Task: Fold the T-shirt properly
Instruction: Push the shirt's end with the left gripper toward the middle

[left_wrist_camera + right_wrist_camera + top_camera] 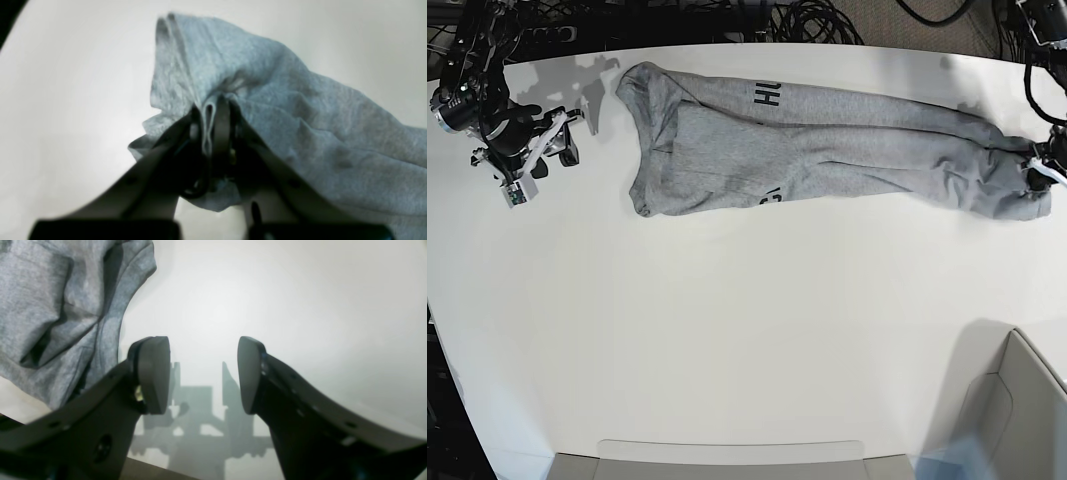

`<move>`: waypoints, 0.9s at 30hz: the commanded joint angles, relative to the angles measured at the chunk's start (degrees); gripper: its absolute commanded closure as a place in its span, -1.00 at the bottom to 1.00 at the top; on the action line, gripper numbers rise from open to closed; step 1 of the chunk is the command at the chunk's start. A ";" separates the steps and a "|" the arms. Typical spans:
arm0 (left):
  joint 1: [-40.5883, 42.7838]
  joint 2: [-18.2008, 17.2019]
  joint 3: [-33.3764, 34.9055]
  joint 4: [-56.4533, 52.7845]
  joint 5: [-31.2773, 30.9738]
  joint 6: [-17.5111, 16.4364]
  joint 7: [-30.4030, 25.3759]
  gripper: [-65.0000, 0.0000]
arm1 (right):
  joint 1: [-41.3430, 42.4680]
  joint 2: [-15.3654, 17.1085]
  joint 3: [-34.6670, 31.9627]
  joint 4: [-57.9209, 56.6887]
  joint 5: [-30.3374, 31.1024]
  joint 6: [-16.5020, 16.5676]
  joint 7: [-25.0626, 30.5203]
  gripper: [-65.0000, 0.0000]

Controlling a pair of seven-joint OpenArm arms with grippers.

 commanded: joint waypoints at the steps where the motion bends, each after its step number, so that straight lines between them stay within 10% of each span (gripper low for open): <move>1: -0.35 -1.59 -1.11 2.63 -0.84 -0.26 0.04 1.00 | 0.33 0.68 0.53 0.72 0.45 0.63 0.73 0.01; 27: 8.53 19.69 9.26 35.78 -0.75 0.18 10.85 1.00 | 0.33 0.24 0.27 0.72 0.45 0.63 0.73 0.01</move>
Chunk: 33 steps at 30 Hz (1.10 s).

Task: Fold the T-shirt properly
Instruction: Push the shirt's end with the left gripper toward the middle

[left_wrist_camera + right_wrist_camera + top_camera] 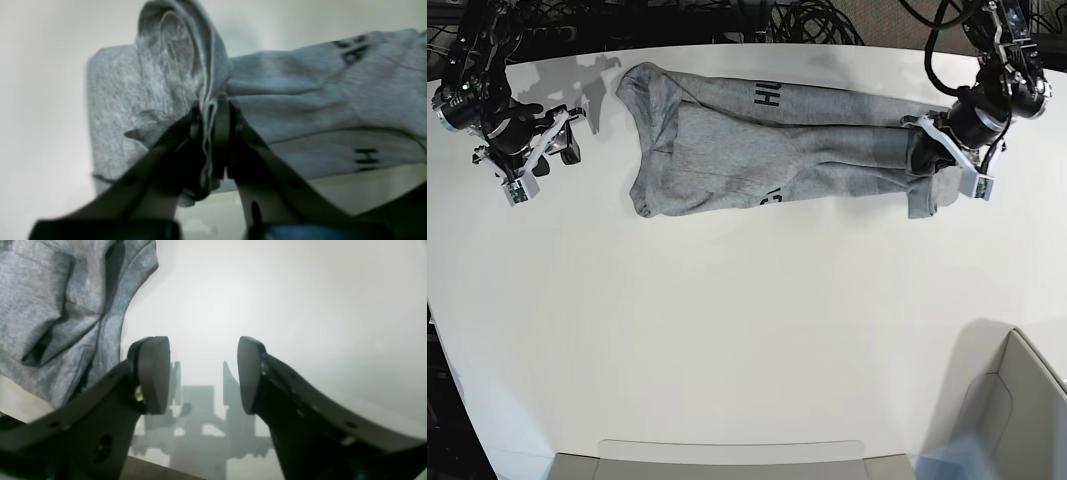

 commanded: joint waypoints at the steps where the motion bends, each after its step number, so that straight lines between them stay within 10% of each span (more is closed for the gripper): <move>1: -0.21 0.00 0.28 1.00 -0.65 -0.04 -0.91 1.00 | 0.48 0.83 0.25 0.75 0.67 0.63 0.93 0.01; 22: -0.30 4.83 13.38 0.65 5.51 0.05 -4.43 1.00 | 0.22 0.75 0.16 0.75 0.67 0.63 0.84 0.01; 27: 0.05 4.74 16.02 0.91 7.00 0.05 -4.43 0.29 | 0.22 0.75 0.16 0.75 0.67 0.63 0.75 0.01; 33: 0.05 4.83 15.84 2.15 6.83 0.05 -4.34 0.52 | 0.22 0.75 0.16 0.75 0.67 0.63 0.75 0.01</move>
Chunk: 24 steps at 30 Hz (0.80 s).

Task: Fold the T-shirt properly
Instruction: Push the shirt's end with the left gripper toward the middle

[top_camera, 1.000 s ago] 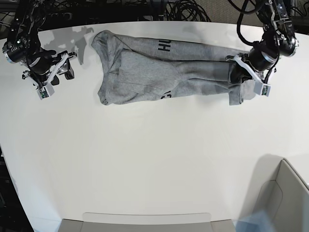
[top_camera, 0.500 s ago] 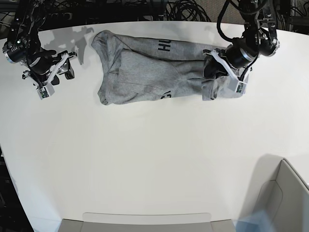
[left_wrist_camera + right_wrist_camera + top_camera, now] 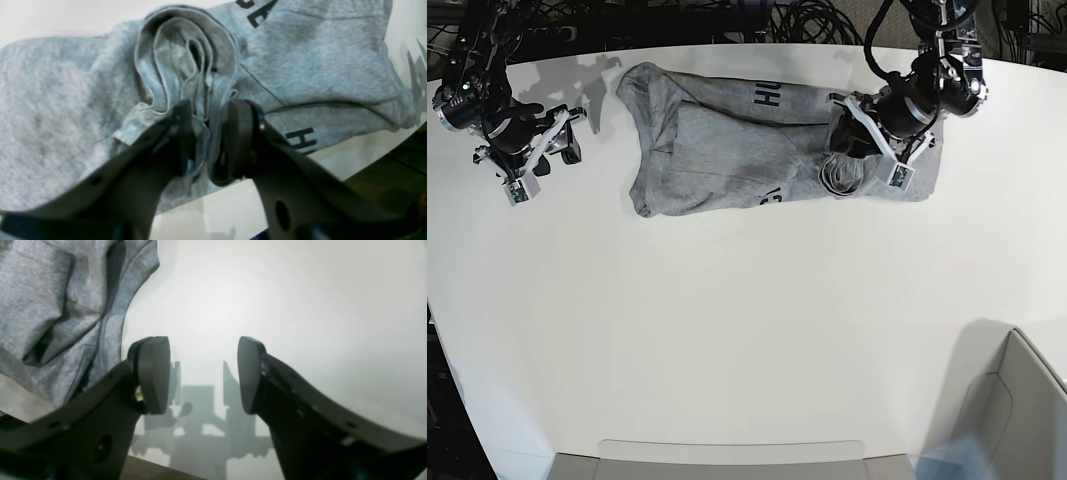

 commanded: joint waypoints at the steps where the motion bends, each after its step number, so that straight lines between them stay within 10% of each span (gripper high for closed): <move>1: -0.25 -0.37 -0.57 2.72 -0.95 -0.45 -1.39 0.56 | 0.28 0.77 0.25 0.75 0.67 0.63 0.75 0.01; 8: -0.25 -0.28 -8.31 4.65 -0.95 -0.54 -1.83 1.00 | 0.28 0.77 0.25 0.75 0.67 0.63 0.84 0.01; 24: -0.69 -0.63 -9.89 -4.84 -0.51 -0.37 -3.06 1.00 | 0.46 -0.81 0.33 0.75 0.67 0.63 0.84 0.01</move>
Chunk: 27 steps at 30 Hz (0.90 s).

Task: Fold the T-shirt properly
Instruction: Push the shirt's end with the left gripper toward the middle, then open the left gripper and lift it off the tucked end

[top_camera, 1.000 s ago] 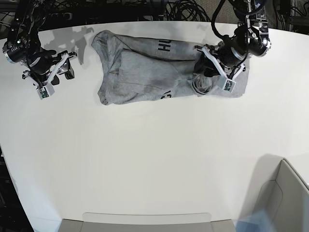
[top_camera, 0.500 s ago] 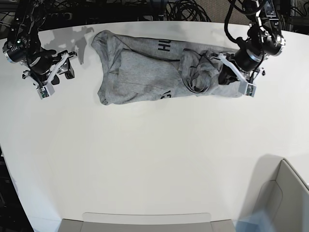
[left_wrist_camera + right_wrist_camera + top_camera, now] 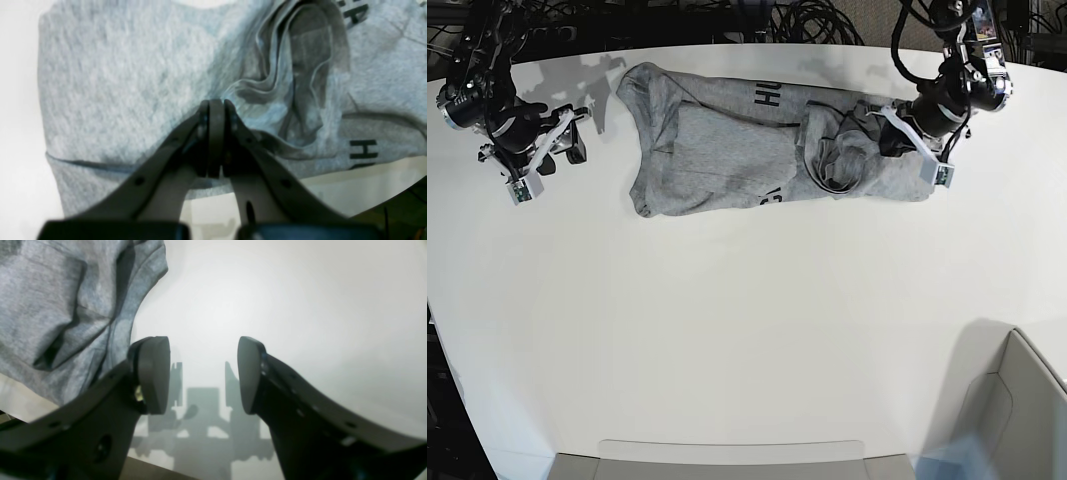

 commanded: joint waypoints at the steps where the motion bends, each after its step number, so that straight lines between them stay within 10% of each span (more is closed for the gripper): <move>1: -0.23 -0.61 -0.21 0.47 -0.62 -0.32 -1.88 1.00 | 0.28 0.76 0.42 0.75 0.54 0.63 0.86 0.01; 27: 4.69 -0.70 18.08 10.84 1.05 -0.85 -2.32 1.00 | 0.46 0.76 0.60 0.75 0.63 0.63 0.95 0.01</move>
